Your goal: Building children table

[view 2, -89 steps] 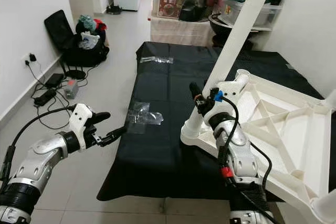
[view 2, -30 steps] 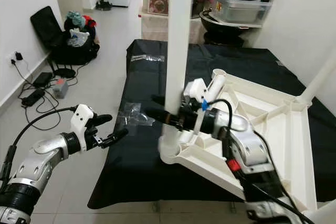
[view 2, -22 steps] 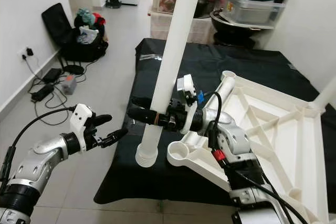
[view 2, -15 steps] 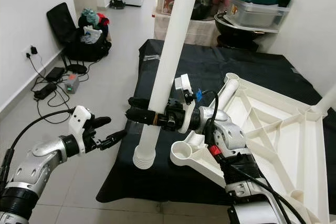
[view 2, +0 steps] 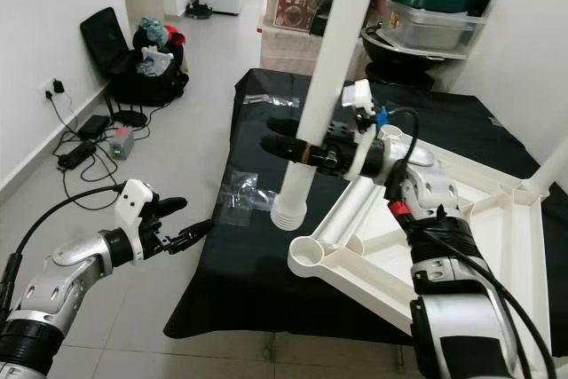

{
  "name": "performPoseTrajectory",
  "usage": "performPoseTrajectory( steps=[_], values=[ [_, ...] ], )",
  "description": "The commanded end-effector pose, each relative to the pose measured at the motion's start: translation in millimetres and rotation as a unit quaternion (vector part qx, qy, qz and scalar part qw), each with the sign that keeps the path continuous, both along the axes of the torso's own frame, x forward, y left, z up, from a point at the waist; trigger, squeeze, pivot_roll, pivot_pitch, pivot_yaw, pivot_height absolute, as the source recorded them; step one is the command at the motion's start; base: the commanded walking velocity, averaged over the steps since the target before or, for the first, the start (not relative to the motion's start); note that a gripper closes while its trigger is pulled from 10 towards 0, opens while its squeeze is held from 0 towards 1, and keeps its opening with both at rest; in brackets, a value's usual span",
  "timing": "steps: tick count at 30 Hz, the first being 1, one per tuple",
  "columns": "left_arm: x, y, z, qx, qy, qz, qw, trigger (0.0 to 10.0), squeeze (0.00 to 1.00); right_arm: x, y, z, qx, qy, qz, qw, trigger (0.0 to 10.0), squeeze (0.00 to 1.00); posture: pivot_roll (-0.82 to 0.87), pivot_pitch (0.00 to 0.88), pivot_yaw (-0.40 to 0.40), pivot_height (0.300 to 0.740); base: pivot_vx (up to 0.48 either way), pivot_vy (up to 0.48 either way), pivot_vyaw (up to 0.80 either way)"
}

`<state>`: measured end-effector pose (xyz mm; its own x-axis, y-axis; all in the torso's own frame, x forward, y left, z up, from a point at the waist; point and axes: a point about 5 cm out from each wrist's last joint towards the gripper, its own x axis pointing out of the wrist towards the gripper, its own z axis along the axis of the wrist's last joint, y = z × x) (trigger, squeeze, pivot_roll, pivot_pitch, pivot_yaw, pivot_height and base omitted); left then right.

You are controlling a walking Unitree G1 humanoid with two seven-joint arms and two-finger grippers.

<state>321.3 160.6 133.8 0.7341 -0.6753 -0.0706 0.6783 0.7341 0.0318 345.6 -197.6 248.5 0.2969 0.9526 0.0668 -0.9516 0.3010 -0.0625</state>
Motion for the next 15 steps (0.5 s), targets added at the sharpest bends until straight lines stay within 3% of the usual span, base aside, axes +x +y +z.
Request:
performPoseTrajectory(
  steps=[1, 4, 5, 9, 15],
  values=[
    [-1.9, 1.2, -1.7, -0.002, 0.005, 0.000, 1.000, 10.0, 0.00, -2.5, -5.3, -7.6, -0.020, 0.010, 0.004, 1.000, 0.0, 0.00, 0.13, 0.000, -0.111, 0.740, 0.000, 0.000, 0.00],
    [-1.5, 2.3, -0.9, -0.001, 0.005, 0.001, 1.000, 10.0, 0.00, -3.3, -11.0, -17.4, -0.035, 0.022, 0.001, 0.999, 0.0, 0.00, 0.13, 0.000, -0.111, 0.740, 0.000, 0.000, 0.00],
    [-1.3, 3.7, 0.0, -0.001, 0.005, 0.001, 1.000, 10.0, 0.00, -2.6, -26.1, -27.3, -0.034, 0.042, -0.031, 0.998, 0.0, 0.00, 0.13, 0.000, -0.107, 0.740, 0.000, 0.000, 0.00],
    [-1.5, 4.2, 0.4, -0.001, 0.005, 0.001, 1.000, 10.0, 0.00, -2.5, -37.6, -35.5, -0.029, 0.055, -0.057, 0.996, 0.0, 0.00, 0.13, 0.000, -0.103, 0.740, 0.000, 0.000, 0.00],
    [-0.6, 4.4, 2.3, 0.000, 0.005, -0.002, 1.000, 10.0, 0.00, -4.5, -38.2, -44.2, -0.018, 0.064, -0.065, 0.996, 0.0, 0.00, 0.13, 0.000, -0.093, 0.740, 0.000, 0.000, 0.00]
  ],
)
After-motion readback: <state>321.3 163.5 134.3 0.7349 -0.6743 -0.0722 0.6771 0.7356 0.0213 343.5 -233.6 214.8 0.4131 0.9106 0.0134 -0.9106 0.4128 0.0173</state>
